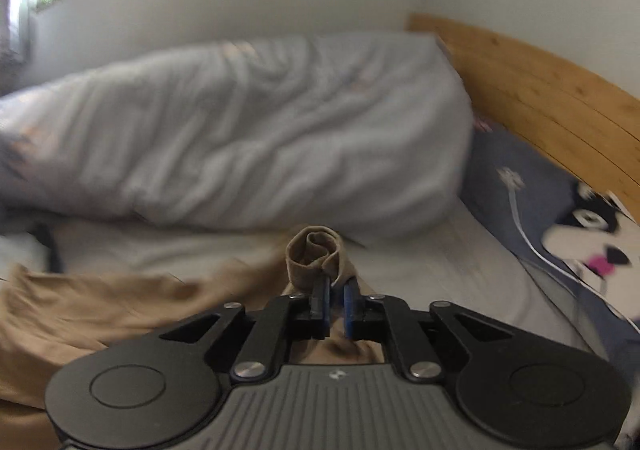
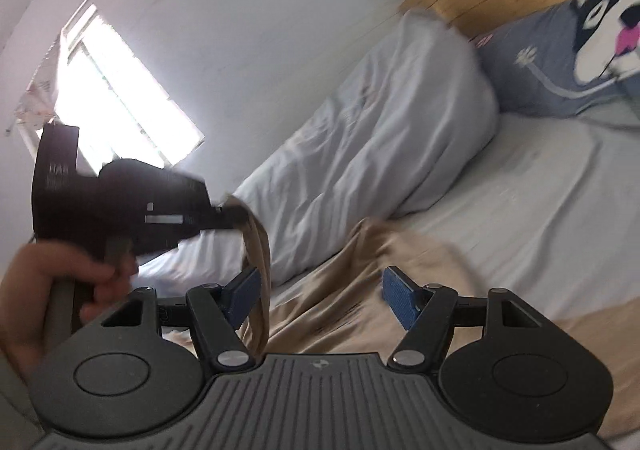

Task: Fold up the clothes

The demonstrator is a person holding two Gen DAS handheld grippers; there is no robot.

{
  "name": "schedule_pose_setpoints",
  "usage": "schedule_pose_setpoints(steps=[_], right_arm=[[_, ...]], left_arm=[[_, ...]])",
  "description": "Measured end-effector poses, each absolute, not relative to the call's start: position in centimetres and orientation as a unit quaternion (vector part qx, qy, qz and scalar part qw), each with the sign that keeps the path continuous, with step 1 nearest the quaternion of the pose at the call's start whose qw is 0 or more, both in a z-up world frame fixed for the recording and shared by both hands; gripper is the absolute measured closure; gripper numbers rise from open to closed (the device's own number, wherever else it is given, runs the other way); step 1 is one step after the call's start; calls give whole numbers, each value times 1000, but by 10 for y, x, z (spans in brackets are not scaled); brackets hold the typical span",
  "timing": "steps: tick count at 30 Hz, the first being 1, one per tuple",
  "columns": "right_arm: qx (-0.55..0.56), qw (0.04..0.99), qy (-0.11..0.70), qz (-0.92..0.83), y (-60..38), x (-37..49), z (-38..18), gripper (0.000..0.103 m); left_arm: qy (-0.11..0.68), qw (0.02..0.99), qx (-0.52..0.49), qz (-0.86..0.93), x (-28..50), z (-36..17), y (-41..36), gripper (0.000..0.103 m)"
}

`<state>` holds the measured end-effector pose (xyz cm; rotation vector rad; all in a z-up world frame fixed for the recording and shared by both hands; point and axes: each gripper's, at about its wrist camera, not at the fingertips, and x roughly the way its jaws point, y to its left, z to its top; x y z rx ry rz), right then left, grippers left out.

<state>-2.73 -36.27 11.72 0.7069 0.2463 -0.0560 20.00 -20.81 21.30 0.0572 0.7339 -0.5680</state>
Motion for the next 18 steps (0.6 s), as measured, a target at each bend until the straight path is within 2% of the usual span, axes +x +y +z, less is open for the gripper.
schedule_pose_setpoints(steps=[1,4,5,7,13,16,18], right_arm=[[343,931,117,-39,-369,-29,117,33],[354,926,111,-68,-386,-35,114,33],[362,922,108,-77,-389,-37,112,33],[373,917,107,-89,-393,-37,109,33],[367,918,100,-109,-391,-36,107,33],[382,911,91,-128,-399,-40,105,33],[396,905,93,-128,-404,-40,102,33]], left_arm=[[350,889,23,-294,197,212,-208,88],[334,882,19,-333,190,214,-202,59],[326,882,22,-339,188,212,-199,54],[320,882,44,-342,186,203,-199,51],[325,871,176,-323,184,149,-215,51],[332,858,202,-335,184,120,-223,52],[310,860,188,-359,186,105,-221,86]])
